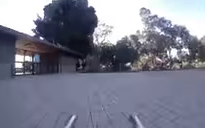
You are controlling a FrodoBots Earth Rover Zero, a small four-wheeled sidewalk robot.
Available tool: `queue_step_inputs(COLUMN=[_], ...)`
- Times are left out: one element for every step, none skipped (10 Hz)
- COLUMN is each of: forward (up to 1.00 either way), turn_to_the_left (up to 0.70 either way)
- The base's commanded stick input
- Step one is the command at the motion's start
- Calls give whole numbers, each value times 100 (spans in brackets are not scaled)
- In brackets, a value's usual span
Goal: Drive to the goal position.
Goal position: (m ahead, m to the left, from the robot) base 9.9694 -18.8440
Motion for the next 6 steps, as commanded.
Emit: queue_step_inputs(forward=[100,100,100,100,100,100], turn_to_the_left=[-27,-27,-21,-9,0,0])
